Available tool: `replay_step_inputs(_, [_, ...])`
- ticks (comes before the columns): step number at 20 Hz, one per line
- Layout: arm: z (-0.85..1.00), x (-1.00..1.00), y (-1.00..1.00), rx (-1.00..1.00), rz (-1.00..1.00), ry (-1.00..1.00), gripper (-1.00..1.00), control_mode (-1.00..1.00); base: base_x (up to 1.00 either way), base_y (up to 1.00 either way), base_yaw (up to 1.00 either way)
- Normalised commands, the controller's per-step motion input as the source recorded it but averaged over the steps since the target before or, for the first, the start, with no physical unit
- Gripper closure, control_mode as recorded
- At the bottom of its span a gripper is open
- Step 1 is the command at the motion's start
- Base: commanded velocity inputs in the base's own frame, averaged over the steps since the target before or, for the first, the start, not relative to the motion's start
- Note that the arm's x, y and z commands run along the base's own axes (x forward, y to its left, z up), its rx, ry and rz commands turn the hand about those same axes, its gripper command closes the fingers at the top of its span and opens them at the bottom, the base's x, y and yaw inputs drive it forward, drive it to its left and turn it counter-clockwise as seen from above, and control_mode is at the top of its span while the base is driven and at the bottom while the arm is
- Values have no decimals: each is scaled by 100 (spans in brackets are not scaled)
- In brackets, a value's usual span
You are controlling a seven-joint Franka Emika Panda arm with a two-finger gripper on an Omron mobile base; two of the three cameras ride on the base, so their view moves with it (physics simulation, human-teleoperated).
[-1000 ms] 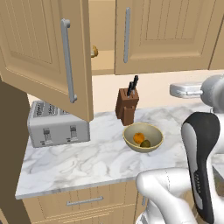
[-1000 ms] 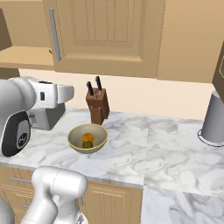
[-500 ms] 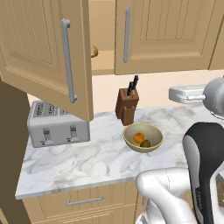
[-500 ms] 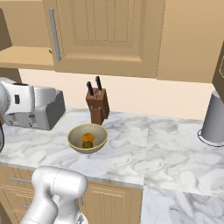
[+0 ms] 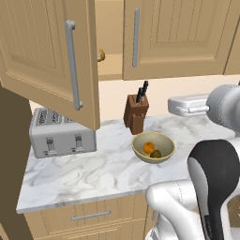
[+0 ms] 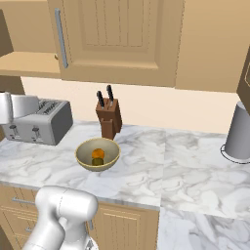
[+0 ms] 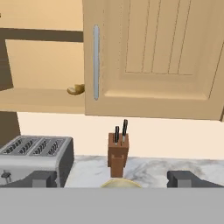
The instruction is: Open the cabinet. Pick the orange and kiwi from the cabinet and place them into the bowl. Then close the cabinet.
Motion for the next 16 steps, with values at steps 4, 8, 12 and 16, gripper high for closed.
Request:
replay_step_inputs(4, [0, -13, 44, -2, 7, 0, -100, -100, 0, 0, 0])
replay_step_inputs(8, [-3, -14, 41, -2, 11, -5, -100, -100, 0, 0, 0])
replay_step_inputs(12, [-2, -21, 37, -1, 13, -8, -100, -100, 0, 0, 0])
replay_step_inputs(16, [0, -26, 30, 0, 12, -9, -100, -100, 0, 0, 0])
